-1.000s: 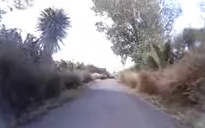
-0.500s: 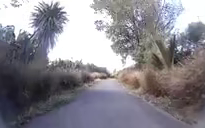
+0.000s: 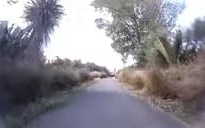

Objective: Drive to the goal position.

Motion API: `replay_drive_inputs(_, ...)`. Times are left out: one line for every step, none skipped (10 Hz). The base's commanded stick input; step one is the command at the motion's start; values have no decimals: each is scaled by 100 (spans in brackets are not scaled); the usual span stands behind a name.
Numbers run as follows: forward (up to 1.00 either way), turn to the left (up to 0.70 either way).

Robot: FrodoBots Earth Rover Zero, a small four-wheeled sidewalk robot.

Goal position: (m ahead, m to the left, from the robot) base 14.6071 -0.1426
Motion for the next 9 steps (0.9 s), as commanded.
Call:
replay_drive_inputs(85,0)
replay_drive_inputs(85,0)
replay_drive_inputs(85,0)
replay_drive_inputs(85,0)
replay_drive_inputs(85,0)
replay_drive_inputs(85,0)
replay_drive_inputs(85,0)
replay_drive_inputs(85,0)
replay_drive_inputs(85,0)
